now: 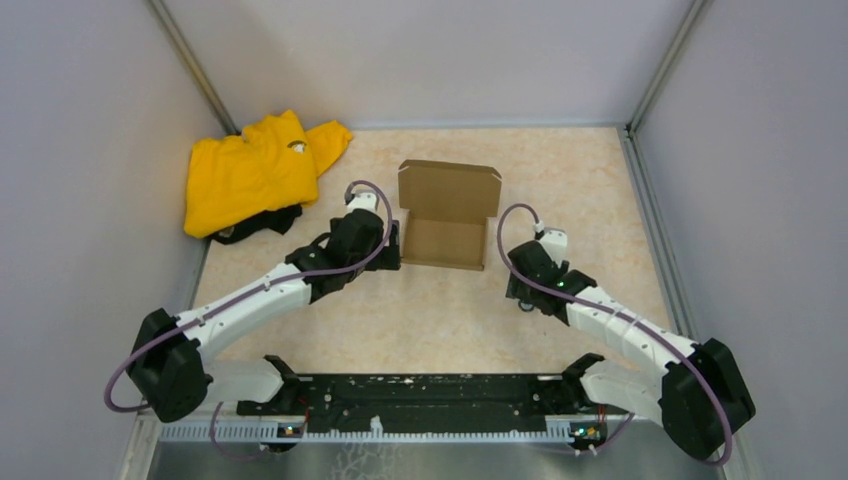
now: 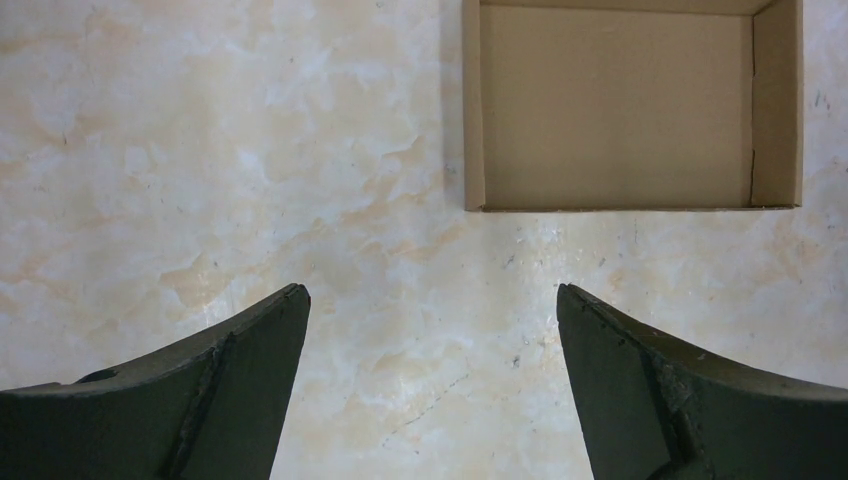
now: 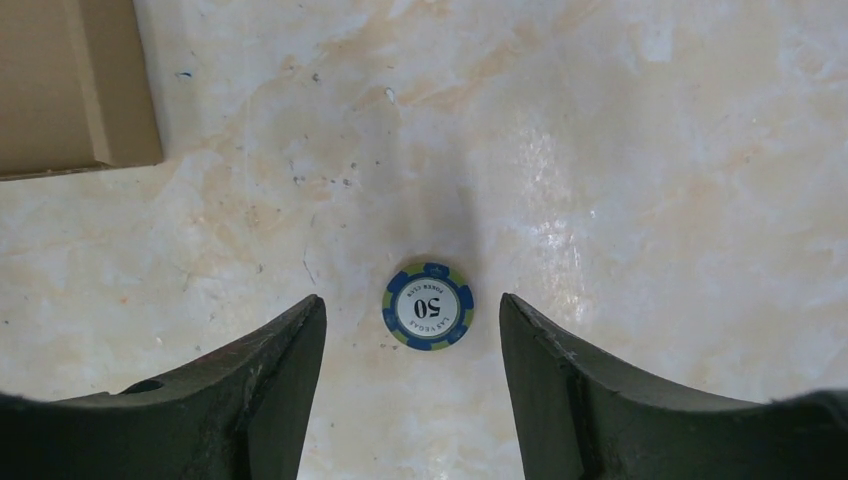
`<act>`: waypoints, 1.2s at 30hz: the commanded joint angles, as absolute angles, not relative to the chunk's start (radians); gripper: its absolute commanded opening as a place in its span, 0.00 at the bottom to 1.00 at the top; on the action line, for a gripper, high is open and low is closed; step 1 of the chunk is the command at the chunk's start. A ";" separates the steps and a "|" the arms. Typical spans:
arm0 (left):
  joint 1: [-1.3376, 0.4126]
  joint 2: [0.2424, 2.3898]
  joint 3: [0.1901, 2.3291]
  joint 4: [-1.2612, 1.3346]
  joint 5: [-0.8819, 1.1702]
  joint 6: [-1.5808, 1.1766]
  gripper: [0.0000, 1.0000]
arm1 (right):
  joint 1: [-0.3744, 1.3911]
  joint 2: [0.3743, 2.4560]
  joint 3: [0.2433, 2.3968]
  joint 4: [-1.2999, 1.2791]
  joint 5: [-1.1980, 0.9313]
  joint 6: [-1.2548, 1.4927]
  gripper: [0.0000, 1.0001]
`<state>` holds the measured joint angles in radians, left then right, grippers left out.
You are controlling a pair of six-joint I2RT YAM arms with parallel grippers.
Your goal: Fold the paper box
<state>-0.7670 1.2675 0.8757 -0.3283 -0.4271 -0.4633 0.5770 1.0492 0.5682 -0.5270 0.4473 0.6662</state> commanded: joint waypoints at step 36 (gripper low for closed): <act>-0.765 1.259 0.872 -0.347 -0.379 -0.505 0.99 | 0.546 1.188 0.496 -0.463 0.326 0.750 0.49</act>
